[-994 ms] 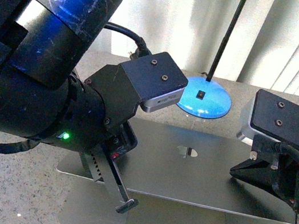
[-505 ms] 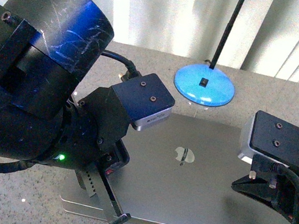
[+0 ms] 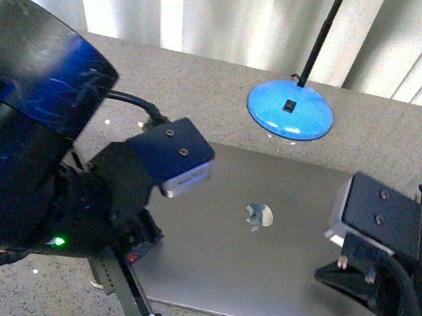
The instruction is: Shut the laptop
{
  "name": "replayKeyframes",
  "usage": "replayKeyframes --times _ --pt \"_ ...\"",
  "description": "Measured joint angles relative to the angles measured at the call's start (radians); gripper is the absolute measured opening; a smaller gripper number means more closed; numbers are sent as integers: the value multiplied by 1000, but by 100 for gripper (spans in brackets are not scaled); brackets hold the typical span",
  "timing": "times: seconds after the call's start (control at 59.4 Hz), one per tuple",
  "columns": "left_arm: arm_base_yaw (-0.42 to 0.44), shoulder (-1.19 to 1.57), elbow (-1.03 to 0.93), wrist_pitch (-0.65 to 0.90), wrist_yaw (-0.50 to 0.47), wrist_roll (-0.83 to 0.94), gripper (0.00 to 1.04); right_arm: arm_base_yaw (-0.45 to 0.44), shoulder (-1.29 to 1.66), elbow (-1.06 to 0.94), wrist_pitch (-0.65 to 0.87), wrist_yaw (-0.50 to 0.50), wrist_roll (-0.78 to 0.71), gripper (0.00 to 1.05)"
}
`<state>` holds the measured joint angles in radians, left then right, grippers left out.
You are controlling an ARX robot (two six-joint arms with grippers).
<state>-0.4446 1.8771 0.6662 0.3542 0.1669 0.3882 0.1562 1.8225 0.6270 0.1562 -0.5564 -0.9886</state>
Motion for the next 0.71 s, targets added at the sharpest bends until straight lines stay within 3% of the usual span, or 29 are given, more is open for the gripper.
replayKeyframes --times 0.118,0.168,0.286,0.387,0.438,0.522,0.556,0.623,0.64,0.708 --pt "111 -158 -51 134 -43 -179 4 2 -154 -13 231 61 253 3" --pt "147 -218 -62 183 -79 -246 4 0 -206 -4 299 79 358 9" --pt "224 -367 -58 251 -145 -424 23 -4 -261 13 329 80 529 27" --pt "228 -386 -58 253 -140 -480 39 -3 -243 4 326 81 588 43" --pt "216 -356 -75 274 -161 -481 45 21 -215 -37 463 231 665 41" --pt "203 -309 -190 581 -335 -436 30 40 -197 -175 830 581 828 25" --pt "212 -315 -223 655 -357 -425 24 29 -214 -221 936 677 875 18" --pt "252 -371 -307 806 -360 -410 6 -5 -302 -289 1014 719 935 2" --pt "259 -385 -323 813 -356 -411 3 -9 -323 -303 1015 716 940 3" --pt "275 -426 -379 810 -335 -404 4 -18 -379 -349 1010 692 959 3"
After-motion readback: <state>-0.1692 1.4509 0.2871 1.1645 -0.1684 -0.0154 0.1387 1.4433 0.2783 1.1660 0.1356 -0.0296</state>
